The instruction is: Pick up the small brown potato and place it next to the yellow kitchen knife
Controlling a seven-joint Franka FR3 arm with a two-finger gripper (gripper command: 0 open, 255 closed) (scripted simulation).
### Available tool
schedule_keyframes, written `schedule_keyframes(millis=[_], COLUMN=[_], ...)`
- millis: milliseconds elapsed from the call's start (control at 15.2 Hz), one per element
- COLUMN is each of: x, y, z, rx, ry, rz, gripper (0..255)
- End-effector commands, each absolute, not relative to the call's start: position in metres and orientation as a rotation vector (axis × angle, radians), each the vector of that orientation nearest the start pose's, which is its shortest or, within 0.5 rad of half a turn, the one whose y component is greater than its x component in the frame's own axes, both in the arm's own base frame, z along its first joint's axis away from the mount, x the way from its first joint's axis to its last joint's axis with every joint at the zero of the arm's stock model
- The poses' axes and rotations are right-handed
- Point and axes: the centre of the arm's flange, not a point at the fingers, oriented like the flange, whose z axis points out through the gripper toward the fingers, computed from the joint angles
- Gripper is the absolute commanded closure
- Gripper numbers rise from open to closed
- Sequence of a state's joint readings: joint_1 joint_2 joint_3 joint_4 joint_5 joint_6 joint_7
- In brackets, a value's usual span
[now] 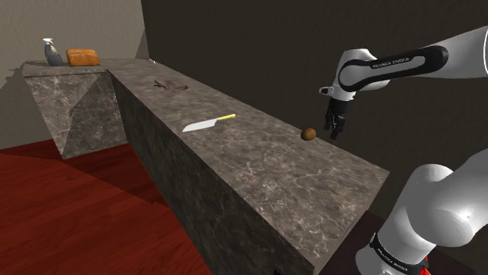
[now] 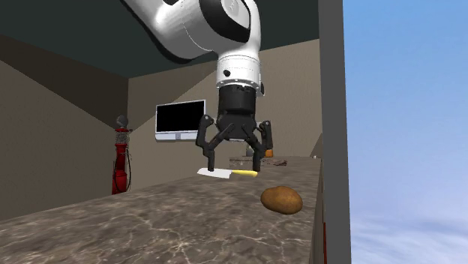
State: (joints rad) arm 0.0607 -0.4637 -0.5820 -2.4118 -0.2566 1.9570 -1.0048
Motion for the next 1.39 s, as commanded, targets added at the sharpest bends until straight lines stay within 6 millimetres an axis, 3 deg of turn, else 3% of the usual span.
schedule_keyframes(millis=[0,594,1122,1320], x=[0.366,0.443,0.450,0.450], y=[-0.250,-0.320,-0.320,-0.320], z=[0.438,0.407,0.367,0.367], rx=[-2.916,-2.757,-2.751,-2.751], ry=[-1.084,-1.490,-1.501,-1.501], rz=[0.002,-0.161,-0.165,-0.165], gripper=[0,0,0,0])
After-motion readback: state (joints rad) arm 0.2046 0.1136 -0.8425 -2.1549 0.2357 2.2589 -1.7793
